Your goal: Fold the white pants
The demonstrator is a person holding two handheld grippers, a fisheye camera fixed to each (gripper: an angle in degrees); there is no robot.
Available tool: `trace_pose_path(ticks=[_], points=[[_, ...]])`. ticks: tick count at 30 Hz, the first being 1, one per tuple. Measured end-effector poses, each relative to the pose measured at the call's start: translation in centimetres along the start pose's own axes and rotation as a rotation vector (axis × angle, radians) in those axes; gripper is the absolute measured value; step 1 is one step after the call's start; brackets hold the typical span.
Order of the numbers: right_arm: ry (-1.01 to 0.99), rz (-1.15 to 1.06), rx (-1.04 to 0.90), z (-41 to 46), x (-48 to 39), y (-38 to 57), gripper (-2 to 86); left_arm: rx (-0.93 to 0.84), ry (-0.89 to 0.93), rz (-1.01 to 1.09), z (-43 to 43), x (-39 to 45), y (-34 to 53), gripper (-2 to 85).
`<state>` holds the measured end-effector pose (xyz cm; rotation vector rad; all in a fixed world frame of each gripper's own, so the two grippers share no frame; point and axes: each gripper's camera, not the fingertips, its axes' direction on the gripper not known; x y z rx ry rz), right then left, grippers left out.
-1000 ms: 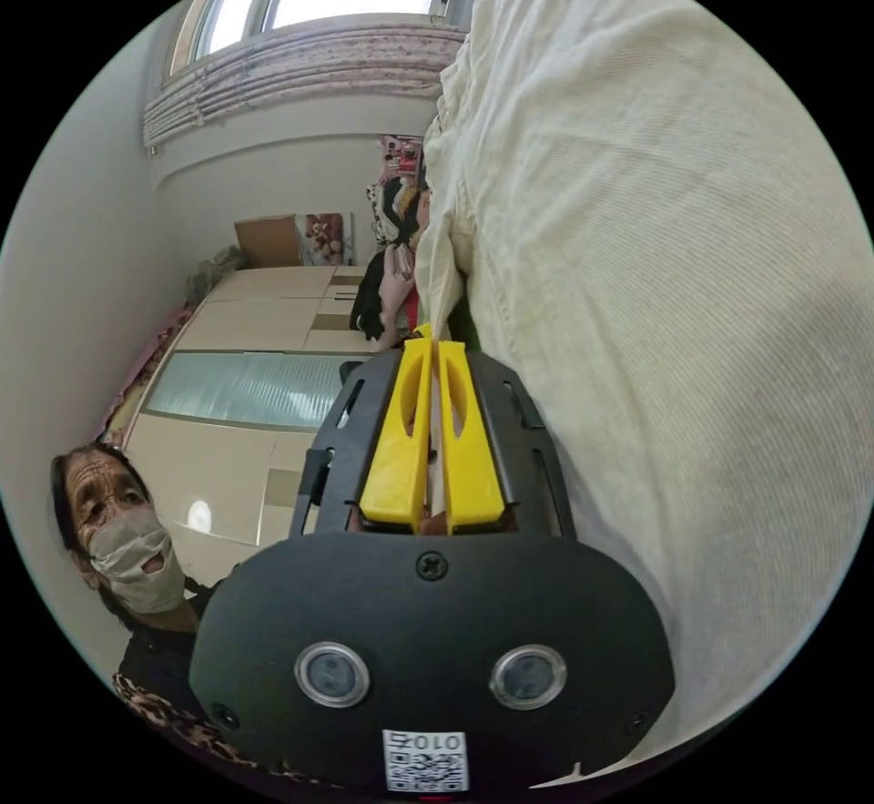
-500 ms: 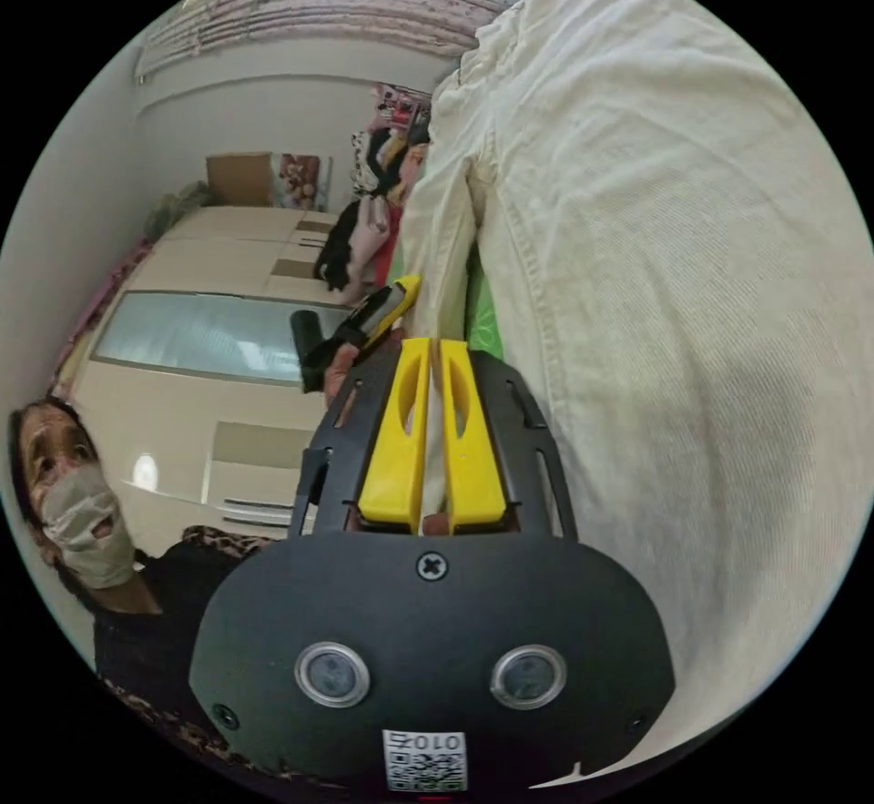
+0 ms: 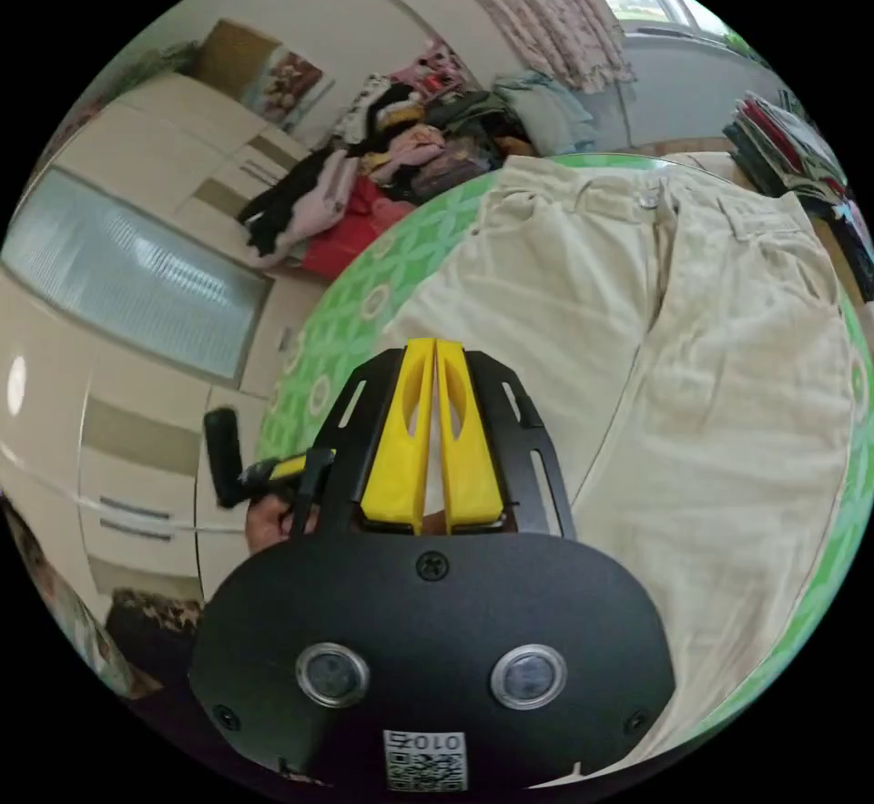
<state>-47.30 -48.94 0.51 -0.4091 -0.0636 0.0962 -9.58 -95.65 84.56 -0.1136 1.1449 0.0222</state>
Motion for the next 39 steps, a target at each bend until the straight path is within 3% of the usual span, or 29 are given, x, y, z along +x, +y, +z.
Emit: trace_pose_path(ticks=[4, 9, 12, 15, 18, 22, 24, 27, 31, 34, 37, 39], points=[[0.070, -0.018, -0.066, 3.3, 0.8, -9.2, 2.2, -0.004, 0.022, 0.000, 0.1, -0.2, 0.2, -0.2], [0.018, 0.009, -0.204, 7.9, 2.6, -14.6, 1.9, -0.003, 0.034, -0.003, 0.2, -0.3, 0.6, -0.2], [0.019, 0.009, -0.170, 7.1, 3.3, -17.0, 1.8, -0.005, 0.010, 0.008, 0.2, 0.1, 0.8, -0.2], [0.158, 0.018, -0.110, 6.2, 3.4, -18.9, 1.9, -0.009, -0.037, 0.027, 0.1, 0.8, 1.1, -0.2], [0.106, 0.039, -0.123, 5.1, 4.0, -19.2, 2.0, -0.011, -0.062, 0.040, 0.1, 1.1, 1.3, -0.2], [-0.027, -0.021, -0.012, -1.7, 3.9, -15.9, 2.2, -0.007, 0.005, 0.013, 0.1, 0.1, 1.6, -0.2], [-0.071, -0.012, -0.055, -4.9, 4.9, -13.1, 2.2, 0.004, 0.034, -0.004, -0.2, -0.5, 1.8, -0.2], [-0.231, 0.072, -0.042, -11.0, 8.7, -5.5, 2.2, 0.118, 0.100, 0.006, -2.1, -0.8, 2.4, -0.2], [-0.331, 0.278, -0.035, -16.3, 14.7, 5.7, 2.2, 0.020, 0.173, 0.059, -0.7, -0.6, 2.0, -0.2], [-0.228, 0.405, -0.059, -18.8, 18.1, 11.0, 2.1, -0.044, 0.072, 0.046, 0.1, -0.2, 1.9, -0.2], [-0.402, 0.419, 0.047, -20.5, 20.7, 14.0, 2.2, -0.080, 0.029, 0.061, 0.5, 0.0, 1.8, -0.2], [-0.366, 0.445, 0.101, -22.2, 20.9, 15.2, 2.3, -0.086, 0.027, 0.066, 0.7, 0.1, 1.7, -0.2]])
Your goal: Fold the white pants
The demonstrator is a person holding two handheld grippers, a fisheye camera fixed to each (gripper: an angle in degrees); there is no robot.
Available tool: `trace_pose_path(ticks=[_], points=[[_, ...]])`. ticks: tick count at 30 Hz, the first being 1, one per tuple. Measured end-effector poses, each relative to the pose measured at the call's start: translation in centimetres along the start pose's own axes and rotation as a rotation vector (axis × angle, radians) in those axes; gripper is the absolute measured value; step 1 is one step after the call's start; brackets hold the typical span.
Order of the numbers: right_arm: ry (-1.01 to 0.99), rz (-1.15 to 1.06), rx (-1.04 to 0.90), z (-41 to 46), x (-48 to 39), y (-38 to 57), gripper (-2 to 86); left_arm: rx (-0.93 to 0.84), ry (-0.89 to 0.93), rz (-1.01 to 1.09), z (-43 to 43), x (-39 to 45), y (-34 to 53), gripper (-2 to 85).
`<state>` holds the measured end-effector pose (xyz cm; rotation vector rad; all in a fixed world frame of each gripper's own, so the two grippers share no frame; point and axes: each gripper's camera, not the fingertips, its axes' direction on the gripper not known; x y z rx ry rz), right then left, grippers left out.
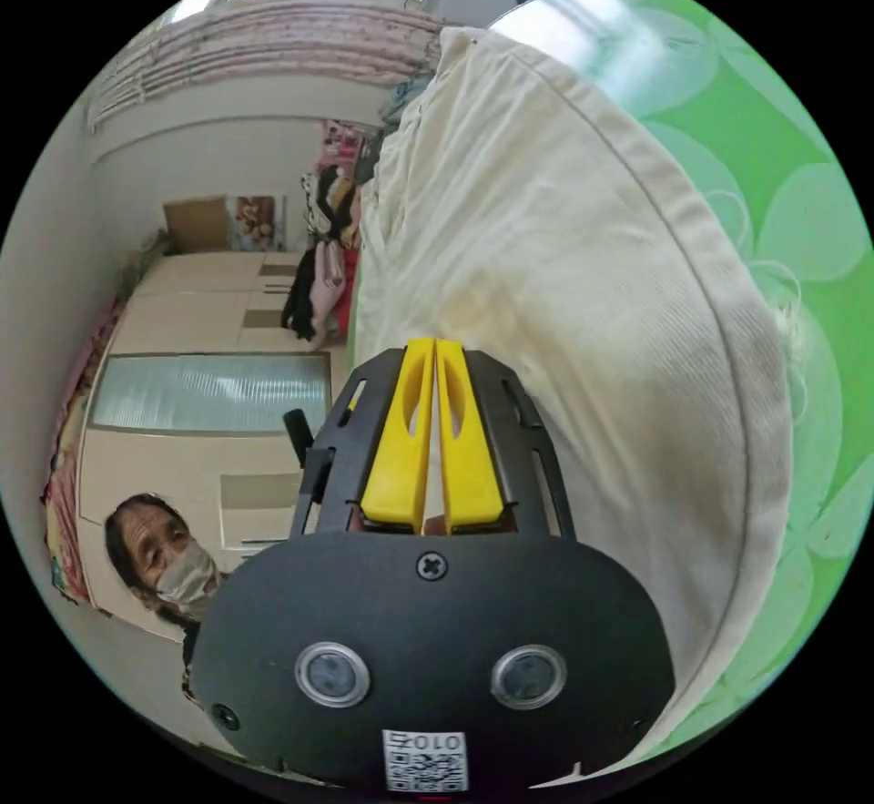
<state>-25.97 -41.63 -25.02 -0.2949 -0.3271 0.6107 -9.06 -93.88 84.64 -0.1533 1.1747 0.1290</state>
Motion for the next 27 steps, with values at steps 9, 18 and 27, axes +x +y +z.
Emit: trace_pose_path(ticks=[9, 18, 27], points=[[-0.139, -0.045, 0.137, -18.0, -2.2, 21.0, 3.5, 0.071, -0.237, 0.021, -1.8, 3.7, 0.3, -0.2], [-0.027, 0.194, 0.239, -36.6, 7.3, 46.1, 14.4, -0.098, 0.277, 0.152, 4.4, 14.5, 5.6, -0.2], [0.062, 0.084, 0.193, -43.1, 12.0, 47.9, 18.9, -0.431, 0.217, 0.329, 9.6, 26.9, 23.0, -0.1]])
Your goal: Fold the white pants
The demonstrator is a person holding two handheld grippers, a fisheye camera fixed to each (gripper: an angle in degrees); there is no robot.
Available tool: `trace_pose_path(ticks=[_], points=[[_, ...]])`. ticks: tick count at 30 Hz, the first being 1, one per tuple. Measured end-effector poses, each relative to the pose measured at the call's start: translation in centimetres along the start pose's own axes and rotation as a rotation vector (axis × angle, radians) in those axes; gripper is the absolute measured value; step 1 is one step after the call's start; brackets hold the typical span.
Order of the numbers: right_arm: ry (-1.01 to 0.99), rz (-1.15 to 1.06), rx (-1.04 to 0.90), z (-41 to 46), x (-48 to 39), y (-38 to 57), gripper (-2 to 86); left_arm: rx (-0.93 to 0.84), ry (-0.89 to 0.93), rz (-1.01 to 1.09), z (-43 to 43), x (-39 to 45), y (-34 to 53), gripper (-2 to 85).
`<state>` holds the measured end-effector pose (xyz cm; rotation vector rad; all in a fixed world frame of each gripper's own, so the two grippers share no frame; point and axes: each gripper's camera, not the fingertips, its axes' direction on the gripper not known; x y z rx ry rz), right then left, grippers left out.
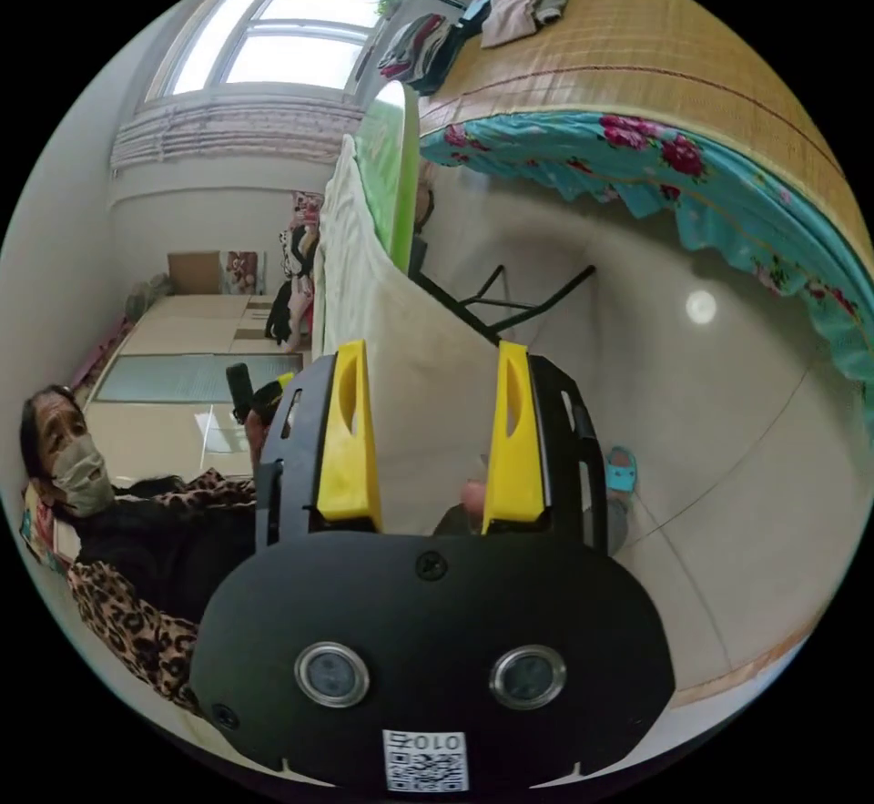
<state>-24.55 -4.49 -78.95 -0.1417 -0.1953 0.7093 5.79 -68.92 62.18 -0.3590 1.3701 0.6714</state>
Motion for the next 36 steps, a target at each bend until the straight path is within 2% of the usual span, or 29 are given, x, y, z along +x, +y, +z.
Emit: trace_pose_path(ticks=[6, 8, 9, 12, 15, 21, 24, 29, 32, 36], points=[[-0.017, -0.179, -0.188, -2.2, 0.2, -6.6, 20.0, -0.132, 0.031, -0.030, 7.3, 3.2, 3.9, -0.1], [-0.062, -0.220, -0.317, -2.1, 0.4, -7.3, 16.4, -0.203, -0.045, -0.059, 8.8, 3.1, 5.6, -0.2], [-0.116, -0.216, -0.345, -2.8, 0.6, -7.4, 13.5, -0.174, -0.043, -0.056, 8.6, 3.1, 6.0, -0.2], [-0.197, -0.252, -0.298, -6.3, 0.8, -6.4, 6.1, -0.159, 0.009, -0.126, 8.4, 1.9, 8.3, -0.2], [-0.215, -0.207, -0.278, -9.2, 1.3, -5.9, 4.6, -0.131, 0.047, -0.166, 8.1, 0.7, 10.6, -0.2], [-0.079, -0.136, -0.344, -11.2, 0.9, -7.0, 4.8, -0.119, 0.116, -0.179, 8.2, -0.9, 14.1, -0.2], [-0.089, -0.091, -0.358, -12.7, 0.6, -7.9, 6.1, -0.071, 0.152, -0.206, 8.3, -1.5, 17.2, -0.2], [0.008, -0.067, -0.386, -15.3, -0.4, -8.9, 8.2, 0.003, 0.283, -0.195, 9.5, -2.7, 21.5, -0.2], [0.095, -0.051, -0.410, -17.3, 0.9, -9.3, 8.2, 0.002, 0.245, -0.163, 10.3, -1.6, 23.5, -0.2], [0.001, -0.072, -0.372, -20.4, 4.3, -10.9, 6.0, 0.036, 0.202, -0.257, 10.5, -0.3, 27.4, -0.2]])
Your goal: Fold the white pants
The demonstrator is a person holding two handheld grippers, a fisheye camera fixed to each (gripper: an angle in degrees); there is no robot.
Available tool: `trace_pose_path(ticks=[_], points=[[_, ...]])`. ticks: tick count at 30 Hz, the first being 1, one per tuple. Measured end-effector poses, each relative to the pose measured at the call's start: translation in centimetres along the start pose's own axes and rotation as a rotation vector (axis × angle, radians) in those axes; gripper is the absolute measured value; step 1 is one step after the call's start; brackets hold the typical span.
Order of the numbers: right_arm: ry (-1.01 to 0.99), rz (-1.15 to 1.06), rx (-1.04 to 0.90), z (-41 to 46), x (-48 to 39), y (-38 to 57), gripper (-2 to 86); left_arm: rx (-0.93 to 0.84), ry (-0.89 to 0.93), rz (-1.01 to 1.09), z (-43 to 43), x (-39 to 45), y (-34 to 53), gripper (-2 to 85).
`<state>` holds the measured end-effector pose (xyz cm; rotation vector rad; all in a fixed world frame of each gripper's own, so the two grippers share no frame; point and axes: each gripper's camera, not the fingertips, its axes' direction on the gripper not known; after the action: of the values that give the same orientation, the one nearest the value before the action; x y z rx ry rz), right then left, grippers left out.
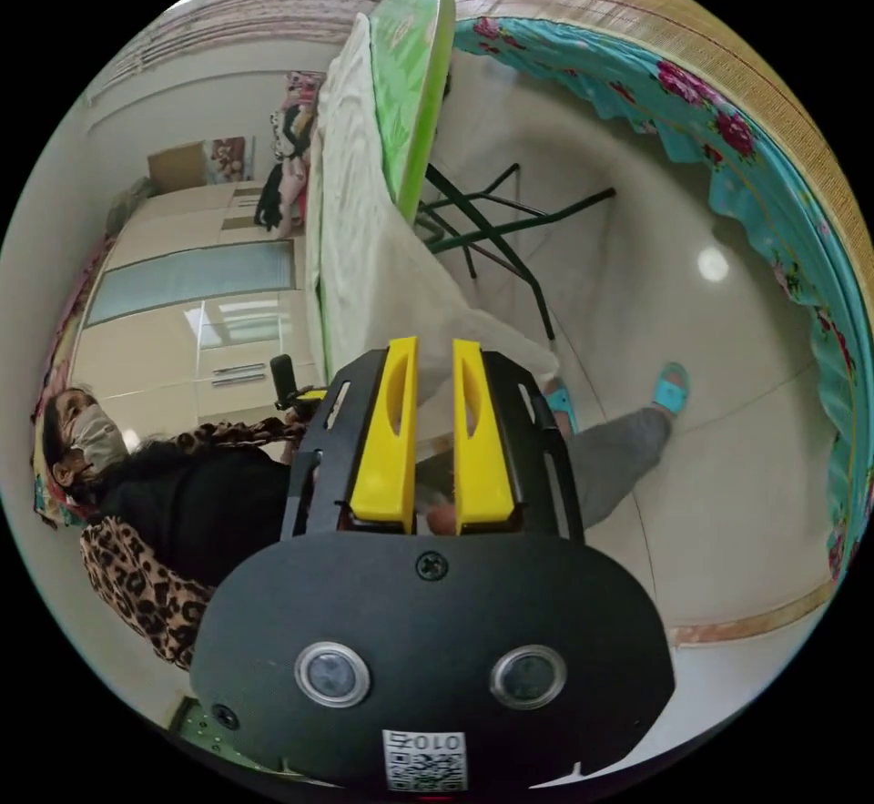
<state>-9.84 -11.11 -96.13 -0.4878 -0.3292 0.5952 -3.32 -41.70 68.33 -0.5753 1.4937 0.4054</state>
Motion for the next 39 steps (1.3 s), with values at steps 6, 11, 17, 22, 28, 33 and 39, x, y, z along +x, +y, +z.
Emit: trace_pose_path(ticks=[6, 11, 17, 22, 28, 33, 39], points=[[0.086, -0.348, -0.021, -6.9, -3.5, -6.0, 3.6, 0.355, -0.009, -0.382, 0.7, 1.3, 8.8, -0.1], [0.525, -0.917, 0.224, -16.2, -17.8, -3.8, 4.6, 0.707, 0.168, -0.530, 7.4, 3.9, 14.6, -0.1], [0.096, -1.247, 0.241, -15.4, -17.4, -5.0, 5.6, 0.666, 0.105, -0.252, 12.2, 9.4, 13.2, -0.1], [-0.475, -1.381, 0.105, -11.1, -16.6, -7.5, 12.2, 0.757, 0.228, -0.281, 14.2, 7.5, 16.0, -0.1], [-0.296, -1.634, 0.168, -6.8, -21.0, -8.7, 6.2, 0.895, 0.188, -0.249, 14.0, 8.2, 21.2, -0.1], [-0.297, -1.424, -0.144, 2.2, -21.4, -15.1, 10.9, 0.888, 0.057, -0.273, 14.2, 8.3, 23.5, -0.1], [0.060, -0.871, -0.333, 10.4, -12.4, -23.6, 11.1, 1.090, 0.398, -0.475, 19.2, 0.7, 29.8, -0.1]])
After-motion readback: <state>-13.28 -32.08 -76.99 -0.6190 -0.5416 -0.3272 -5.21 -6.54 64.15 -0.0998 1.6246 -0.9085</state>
